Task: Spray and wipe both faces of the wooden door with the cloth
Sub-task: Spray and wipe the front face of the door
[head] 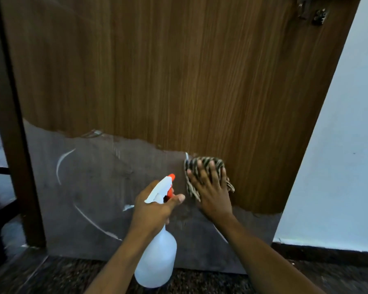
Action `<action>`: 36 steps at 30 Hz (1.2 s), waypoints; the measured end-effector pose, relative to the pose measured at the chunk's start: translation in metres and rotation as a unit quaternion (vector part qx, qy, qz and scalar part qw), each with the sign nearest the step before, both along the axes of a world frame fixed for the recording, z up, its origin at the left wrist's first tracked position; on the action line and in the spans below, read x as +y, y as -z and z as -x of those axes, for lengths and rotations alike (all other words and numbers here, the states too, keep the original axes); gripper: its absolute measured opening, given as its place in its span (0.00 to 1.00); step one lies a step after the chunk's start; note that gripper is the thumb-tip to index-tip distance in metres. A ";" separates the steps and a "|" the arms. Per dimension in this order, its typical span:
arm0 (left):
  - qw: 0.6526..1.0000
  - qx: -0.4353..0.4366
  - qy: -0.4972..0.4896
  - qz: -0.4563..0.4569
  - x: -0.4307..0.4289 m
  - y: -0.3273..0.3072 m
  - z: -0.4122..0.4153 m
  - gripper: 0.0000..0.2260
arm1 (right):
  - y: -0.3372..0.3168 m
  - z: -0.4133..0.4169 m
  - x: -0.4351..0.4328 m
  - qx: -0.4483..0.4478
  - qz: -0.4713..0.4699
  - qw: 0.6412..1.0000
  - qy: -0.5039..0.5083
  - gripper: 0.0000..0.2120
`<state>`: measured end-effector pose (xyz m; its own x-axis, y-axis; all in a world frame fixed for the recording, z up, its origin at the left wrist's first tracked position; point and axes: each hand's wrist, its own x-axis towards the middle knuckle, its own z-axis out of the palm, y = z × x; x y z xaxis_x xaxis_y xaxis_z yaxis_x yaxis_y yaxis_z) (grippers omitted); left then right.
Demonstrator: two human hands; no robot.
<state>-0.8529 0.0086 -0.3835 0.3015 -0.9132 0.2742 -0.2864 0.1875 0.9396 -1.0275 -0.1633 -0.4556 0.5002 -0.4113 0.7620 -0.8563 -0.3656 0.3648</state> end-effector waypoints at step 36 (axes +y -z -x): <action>0.996 0.007 -0.081 0.037 -0.024 -0.022 -0.238 0.22 | -0.008 -0.138 0.006 0.221 0.111 0.966 -0.069 0.30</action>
<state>-0.6151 -0.0149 -0.3616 0.4476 -0.8300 0.3328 -0.3045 0.2084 0.9294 -0.8898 -0.1570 -0.4479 0.8355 -0.1680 0.5232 -0.5475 -0.3352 0.7668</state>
